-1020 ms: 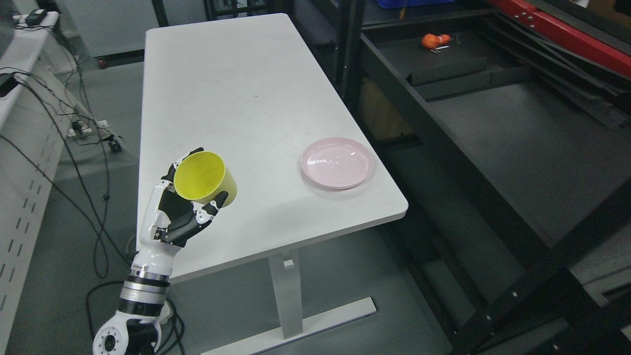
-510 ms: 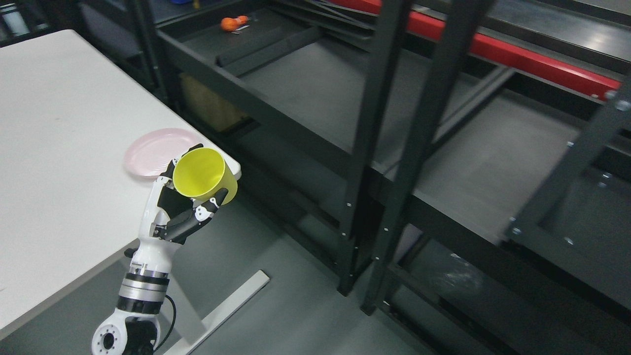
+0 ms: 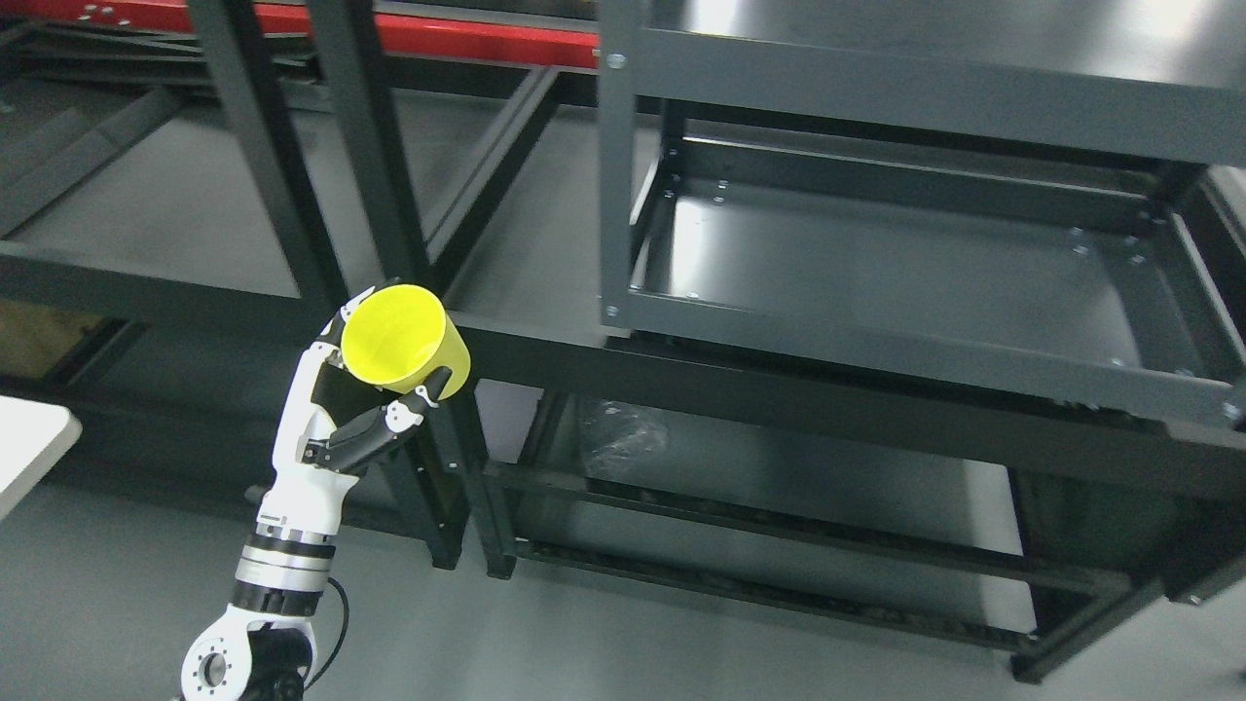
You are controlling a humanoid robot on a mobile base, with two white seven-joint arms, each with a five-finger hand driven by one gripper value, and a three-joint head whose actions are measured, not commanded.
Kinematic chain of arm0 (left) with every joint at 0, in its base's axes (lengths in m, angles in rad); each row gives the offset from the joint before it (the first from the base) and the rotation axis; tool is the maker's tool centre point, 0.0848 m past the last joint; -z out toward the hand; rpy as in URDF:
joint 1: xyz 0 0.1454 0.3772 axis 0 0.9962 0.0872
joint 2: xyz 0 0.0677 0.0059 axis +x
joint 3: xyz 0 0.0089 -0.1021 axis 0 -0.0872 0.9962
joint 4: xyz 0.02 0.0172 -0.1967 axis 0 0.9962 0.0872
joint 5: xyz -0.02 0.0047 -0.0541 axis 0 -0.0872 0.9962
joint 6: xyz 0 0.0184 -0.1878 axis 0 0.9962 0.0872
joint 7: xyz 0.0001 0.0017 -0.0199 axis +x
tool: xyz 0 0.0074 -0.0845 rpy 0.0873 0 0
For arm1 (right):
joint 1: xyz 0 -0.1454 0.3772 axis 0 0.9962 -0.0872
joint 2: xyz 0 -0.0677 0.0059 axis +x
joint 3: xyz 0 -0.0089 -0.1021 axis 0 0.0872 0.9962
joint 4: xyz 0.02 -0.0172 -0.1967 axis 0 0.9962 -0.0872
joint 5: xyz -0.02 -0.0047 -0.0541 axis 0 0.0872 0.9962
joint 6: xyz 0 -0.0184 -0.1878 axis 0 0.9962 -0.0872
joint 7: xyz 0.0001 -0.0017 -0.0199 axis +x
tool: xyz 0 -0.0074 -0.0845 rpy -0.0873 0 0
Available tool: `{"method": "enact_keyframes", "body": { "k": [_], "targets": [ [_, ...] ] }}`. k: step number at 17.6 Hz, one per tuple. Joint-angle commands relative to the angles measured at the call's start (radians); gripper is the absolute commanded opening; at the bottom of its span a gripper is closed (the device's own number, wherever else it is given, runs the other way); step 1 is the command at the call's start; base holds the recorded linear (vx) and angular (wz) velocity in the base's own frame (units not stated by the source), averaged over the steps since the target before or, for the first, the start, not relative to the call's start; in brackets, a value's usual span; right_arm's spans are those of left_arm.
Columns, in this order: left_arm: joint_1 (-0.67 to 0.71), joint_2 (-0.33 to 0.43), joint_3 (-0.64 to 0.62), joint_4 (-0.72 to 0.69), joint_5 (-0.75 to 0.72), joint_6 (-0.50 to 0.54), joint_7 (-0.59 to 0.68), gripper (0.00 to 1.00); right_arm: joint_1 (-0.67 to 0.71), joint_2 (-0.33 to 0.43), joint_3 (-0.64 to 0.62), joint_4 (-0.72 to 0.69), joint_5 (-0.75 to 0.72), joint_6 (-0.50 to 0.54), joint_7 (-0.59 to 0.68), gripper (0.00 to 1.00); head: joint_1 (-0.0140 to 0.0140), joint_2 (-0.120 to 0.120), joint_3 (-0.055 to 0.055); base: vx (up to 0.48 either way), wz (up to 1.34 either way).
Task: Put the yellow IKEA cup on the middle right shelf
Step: 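Hold the cup in the left hand while turning toward the shelving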
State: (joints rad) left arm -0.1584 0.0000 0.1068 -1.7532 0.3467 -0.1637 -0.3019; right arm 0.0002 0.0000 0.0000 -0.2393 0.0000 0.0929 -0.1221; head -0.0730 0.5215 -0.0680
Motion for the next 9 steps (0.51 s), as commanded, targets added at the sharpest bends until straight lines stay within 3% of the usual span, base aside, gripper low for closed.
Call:
{"method": "enact_keyframes", "body": {
  "k": [1, 9],
  "targets": [
    [-0.015, 0.017, -0.007, -0.003, 0.000, 0.000, 0.000, 0.01, 0.014, -0.017, 0.017, 0.000, -0.025, 0.001, 0.006, 0.99, 0.0000, 0.000, 0.000, -0.142, -0.80],
    [-0.030, 0.017, -0.009, -0.003, 0.000, 0.000, 0.000, 0.01, 0.014, -0.017, 0.017, 0.000, -0.025, 0.001, 0.006, 0.99, 0.0000, 0.000, 0.000, -0.097, -0.52]
  ]
}}
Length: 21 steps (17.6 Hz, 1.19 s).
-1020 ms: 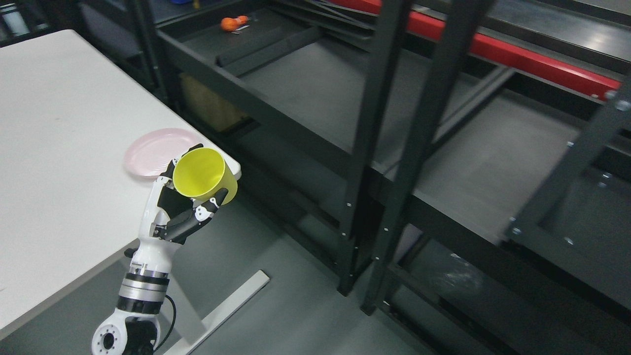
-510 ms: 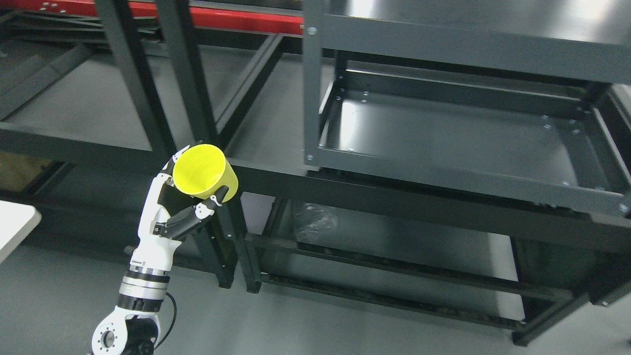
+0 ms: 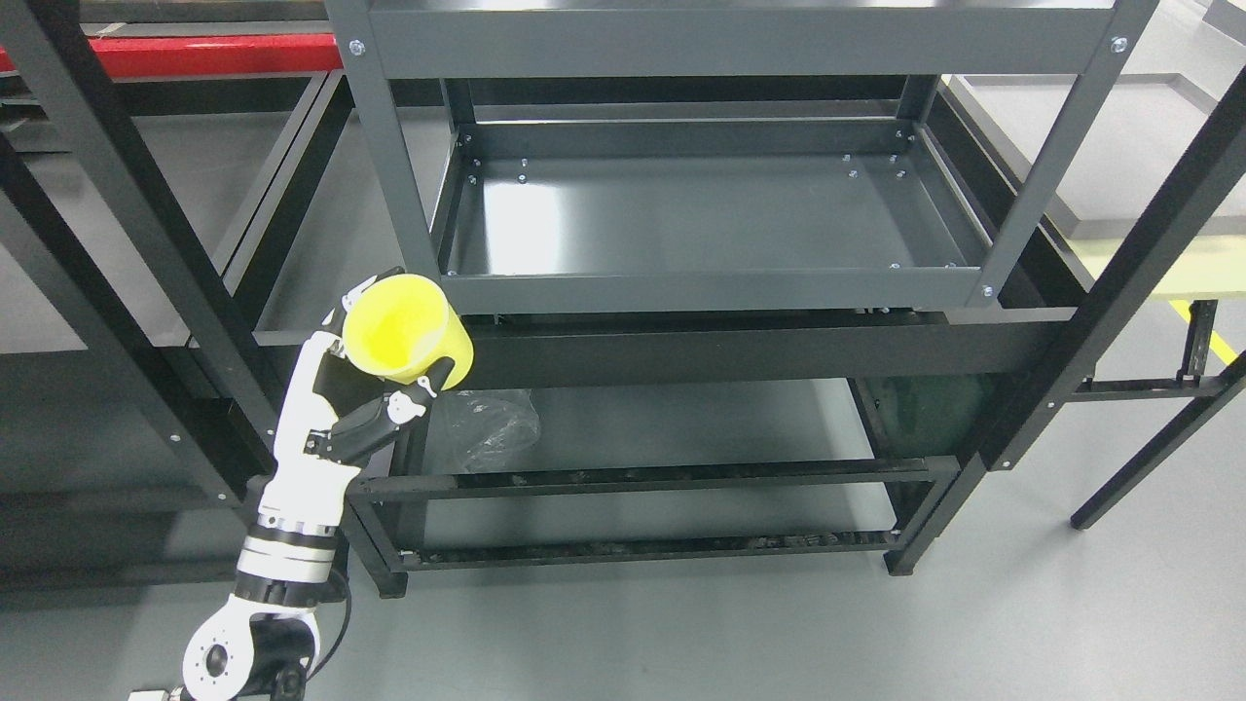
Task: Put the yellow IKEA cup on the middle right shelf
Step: 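Hold the cup in the left hand while turning toward the shelving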
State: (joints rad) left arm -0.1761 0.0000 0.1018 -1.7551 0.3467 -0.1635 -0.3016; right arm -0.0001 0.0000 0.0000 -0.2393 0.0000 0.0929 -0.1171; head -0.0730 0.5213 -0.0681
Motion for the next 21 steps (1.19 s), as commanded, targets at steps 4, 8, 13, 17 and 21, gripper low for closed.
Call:
{"method": "enact_keyframes", "body": {
  "k": [4, 8, 13, 17, 21],
  "targets": [
    [-0.014, 0.017, -0.016, -0.006, 0.000, -0.001, -0.001, 0.01, 0.014, -0.017, 0.017, 0.000, -0.025, 0.001, 0.001, 0.99, 0.0000, 0.000, 0.000, 0.079, 0.07],
    [-0.025, 0.017, -0.175, -0.017, 0.002, -0.034, -0.004, 0.01, 0.014, -0.017, 0.017, 0.000, -0.025, 0.001, 0.001, 0.99, 0.0000, 0.000, 0.000, 0.091, -0.15],
    [-0.117, 0.017, -0.345, -0.018, 0.002, -0.099, -0.034, 0.01, 0.014, -0.017, 0.017, 0.000, -0.025, 0.001, 0.001, 0.99, 0.0000, 0.000, 0.000, 0.100, -0.21],
    [-0.239, 0.017, -0.425, -0.020, 0.003, -0.108, -0.037, 0.02, 0.014, -0.017, 0.017, 0.000, -0.025, 0.001, 0.001, 0.99, 0.0000, 0.000, 0.000, 0.111, -0.06],
    [-0.351, 0.017, -0.589, -0.020, 0.003, -0.160, -0.037, 0.02, 0.014, -0.017, 0.017, 0.000, -0.025, 0.001, 0.001, 0.99, 0.0000, 0.000, 0.000, 0.139, 0.09]
  ]
}}
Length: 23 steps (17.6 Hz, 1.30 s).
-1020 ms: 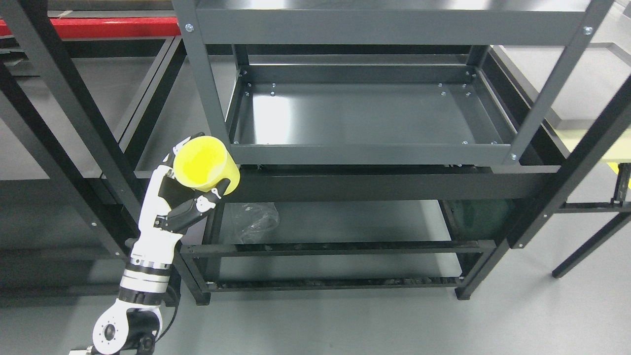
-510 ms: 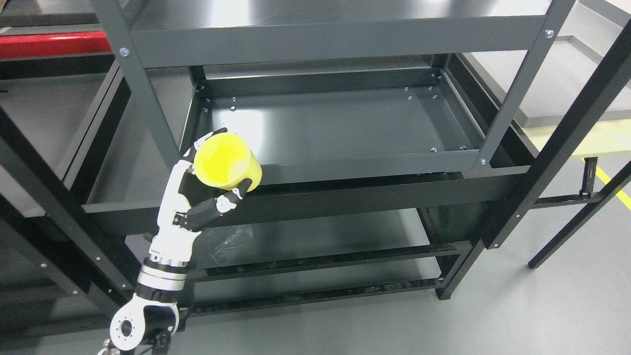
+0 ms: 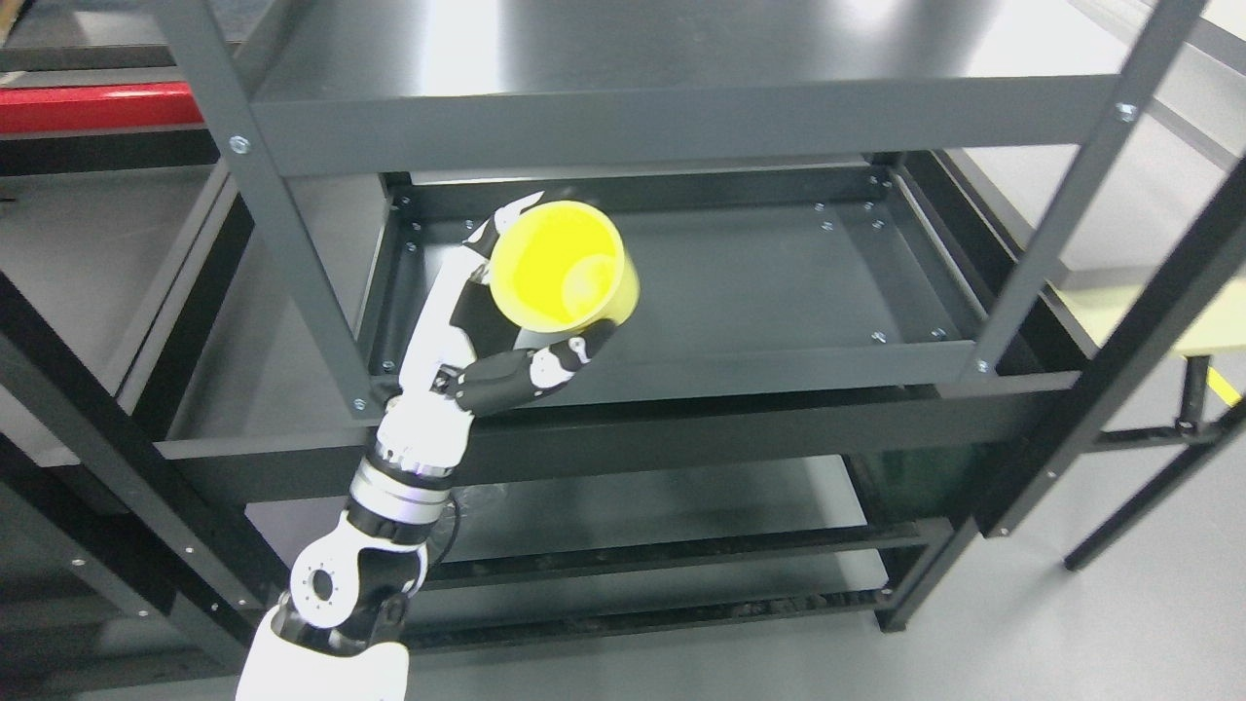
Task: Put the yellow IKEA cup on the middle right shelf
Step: 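Extend the left arm to set the cup on the upper shelf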
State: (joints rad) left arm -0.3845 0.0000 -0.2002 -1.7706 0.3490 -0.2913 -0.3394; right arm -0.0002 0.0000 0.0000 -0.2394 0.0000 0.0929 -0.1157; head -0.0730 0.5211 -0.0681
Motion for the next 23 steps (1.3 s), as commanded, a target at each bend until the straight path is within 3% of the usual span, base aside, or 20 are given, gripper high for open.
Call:
{"method": "enact_keyframes", "body": {
  "k": [1, 7, 11, 13, 16, 20, 23],
  "targets": [
    [-0.177, 0.017, -0.329, -0.004, 0.005, -0.045, 0.002, 0.02, 0.014, -0.017, 0.018, 0.000, -0.025, 0.001, -0.001, 0.99, 0.0000, 0.000, 0.000, 0.161, 0.17],
    [-0.440, 0.017, -0.436, -0.004, 0.119, -0.051, 0.048, 0.02, 0.014, -0.017, 0.017, 0.000, -0.025, 0.001, -0.001, 0.99, 0.0000, 0.000, 0.000, 0.128, 0.29],
    [-0.693, 0.017, -0.424, 0.005, 0.277, 0.010, 0.250, 0.00, 0.014, -0.017, 0.017, 0.000, -0.025, 0.001, -0.001, 0.99, 0.0000, 0.000, 0.000, 0.097, 0.19],
    [-0.770, 0.017, -0.410, 0.007, 0.333, 0.110, 0.350, 0.00, 0.014, -0.017, 0.017, 0.000, -0.025, 0.001, -0.001, 0.99, 0.0000, 0.000, 0.000, 0.069, 0.10],
    [-0.847, 0.017, -0.371, 0.048, 0.418, 0.340, 0.500, 0.00, 0.014, -0.017, 0.017, 0.000, -0.025, 0.001, -0.001, 0.99, 0.0000, 0.000, 0.000, 0.029, 0.04],
    [-0.849, 0.017, -0.308, 0.157, 0.531, 0.692, 0.533, 0.00, 0.014, -0.017, 0.017, 0.000, -0.025, 0.001, -0.001, 1.00, 0.0000, 0.000, 0.000, -0.006, -0.02],
    [-0.867, 0.017, -0.288, 0.294, 0.547, 0.834, 0.533, 0.00, 0.014, -0.017, 0.017, 0.000, -0.025, 0.001, -0.001, 0.99, 0.0000, 0.000, 0.000, 0.000, 0.00]
  ]
}}
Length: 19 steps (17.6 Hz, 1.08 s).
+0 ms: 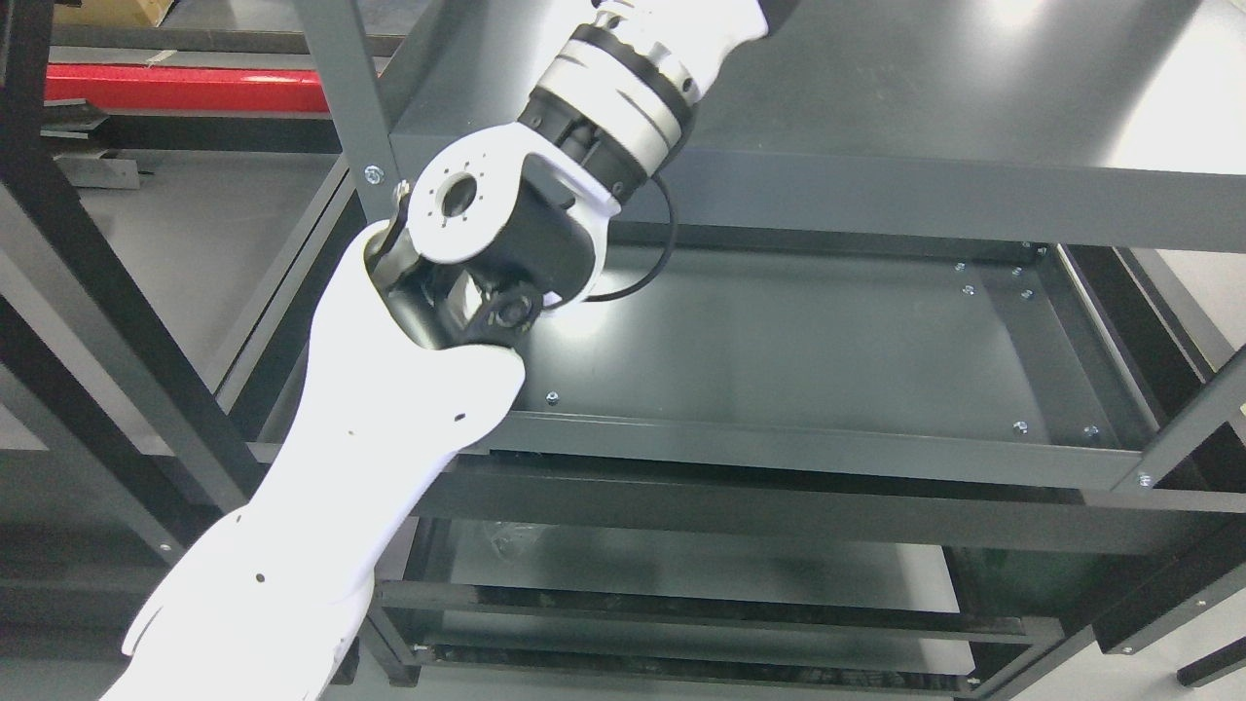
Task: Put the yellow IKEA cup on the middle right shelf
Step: 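Extend the left arm to set the cup on the upper shelf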
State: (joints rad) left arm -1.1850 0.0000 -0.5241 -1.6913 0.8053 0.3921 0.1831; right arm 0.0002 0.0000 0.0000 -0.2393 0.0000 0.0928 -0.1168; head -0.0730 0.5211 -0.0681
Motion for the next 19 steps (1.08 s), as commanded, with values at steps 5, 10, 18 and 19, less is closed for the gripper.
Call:
{"method": "enact_keyframes", "body": {
  "k": [5, 10, 18, 19],
  "targets": [
    [-0.091, 0.017, 0.041, 0.340, 0.069, 0.228, 0.010, 0.01, 0.014, -0.017, 0.017, 0.000, -0.025, 0.001, 0.000, 0.99, 0.0000, 0.000, 0.000, 0.000, 0.00],
    [-0.094, 0.017, 0.006, 0.349, 0.017, 0.300, 0.007, 0.23, 0.014, -0.017, 0.017, 0.000, -0.025, 0.001, 0.000, 0.99, 0.0000, 0.000, 0.000, 0.000, 0.00],
    [-0.094, 0.017, 0.006, 0.341, 0.005, 0.352, -0.096, 0.77, 0.014, -0.017, 0.017, 0.000, -0.025, 0.001, 0.000, 0.99, 0.0000, 0.000, 0.000, 0.000, 0.00],
    [-0.096, 0.017, 0.010, 0.338, 0.002, 0.352, -0.105, 0.81, 0.014, -0.017, 0.017, 0.000, -0.025, 0.001, 0.000, 0.99, 0.0000, 0.000, 0.000, 0.000, 0.00]
  ]
}}
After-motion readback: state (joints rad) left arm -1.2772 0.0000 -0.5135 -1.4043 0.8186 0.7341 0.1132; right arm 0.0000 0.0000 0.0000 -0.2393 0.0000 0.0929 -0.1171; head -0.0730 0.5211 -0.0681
